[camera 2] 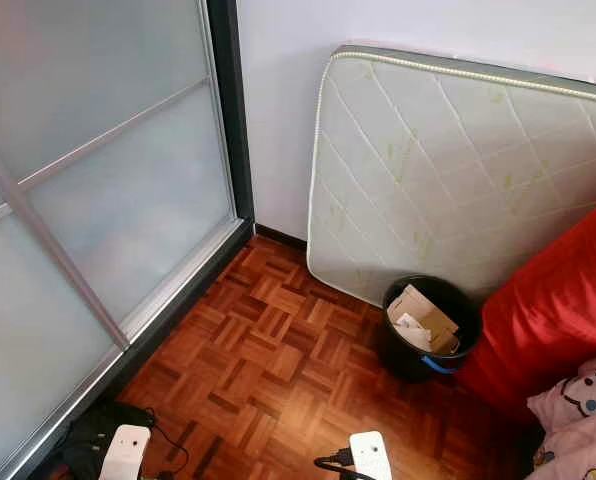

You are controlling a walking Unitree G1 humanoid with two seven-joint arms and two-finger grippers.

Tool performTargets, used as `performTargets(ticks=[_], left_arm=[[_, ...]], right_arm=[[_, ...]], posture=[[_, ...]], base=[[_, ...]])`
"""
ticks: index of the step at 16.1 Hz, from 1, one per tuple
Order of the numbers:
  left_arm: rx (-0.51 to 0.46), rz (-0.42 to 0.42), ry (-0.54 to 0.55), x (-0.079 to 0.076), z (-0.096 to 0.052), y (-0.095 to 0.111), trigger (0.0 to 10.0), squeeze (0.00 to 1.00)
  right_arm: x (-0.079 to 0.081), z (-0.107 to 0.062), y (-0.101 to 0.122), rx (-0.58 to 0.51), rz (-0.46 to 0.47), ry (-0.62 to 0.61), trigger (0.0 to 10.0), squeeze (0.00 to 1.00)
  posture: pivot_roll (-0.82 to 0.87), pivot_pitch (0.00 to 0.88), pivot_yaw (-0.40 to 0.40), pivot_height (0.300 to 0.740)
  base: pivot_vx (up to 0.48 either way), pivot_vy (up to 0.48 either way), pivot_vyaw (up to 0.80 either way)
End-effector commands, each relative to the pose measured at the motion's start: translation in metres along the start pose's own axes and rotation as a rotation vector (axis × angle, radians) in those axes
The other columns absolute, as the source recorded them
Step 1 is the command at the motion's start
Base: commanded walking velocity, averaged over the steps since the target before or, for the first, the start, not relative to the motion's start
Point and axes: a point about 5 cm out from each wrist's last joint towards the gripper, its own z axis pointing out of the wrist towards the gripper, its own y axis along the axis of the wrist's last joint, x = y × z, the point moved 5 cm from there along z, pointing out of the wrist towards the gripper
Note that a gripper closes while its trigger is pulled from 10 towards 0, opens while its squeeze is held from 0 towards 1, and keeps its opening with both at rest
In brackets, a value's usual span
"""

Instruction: Clean up the room

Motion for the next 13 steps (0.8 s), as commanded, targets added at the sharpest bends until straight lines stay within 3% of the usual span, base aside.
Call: performTargets(ticks=[1,3,13], left_arm=[[0.014,0.015,0.000,0.0021,-0.0005,-0.0030,10.0,0.00],[0.015,0.016,-0.001,0.0021,-0.0005,-0.0030,10.0,0.00],[0.014,0.016,-0.001,0.0022,-0.0005,-0.0030,10.0,0.00]], right_arm=[[0.0037,-0.0003,-0.0041,0.015,0.000,0.003,10.0,0.00],[0.0088,-0.0003,-0.0054,0.017,0.001,0.007,10.0,0.00],[0.0037,-0.0003,-0.0042,0.017,0.003,0.004,10.0,0.00]], posture=[[0.02,0.048,-0.039,0.740],[0.02,0.047,-0.039,0.740],[0.03,0.048,-0.040,0.740]], base=[[0.000,0.000,0.00],[0.124,0.000,0.00],[0.303,0.000,0.00]])
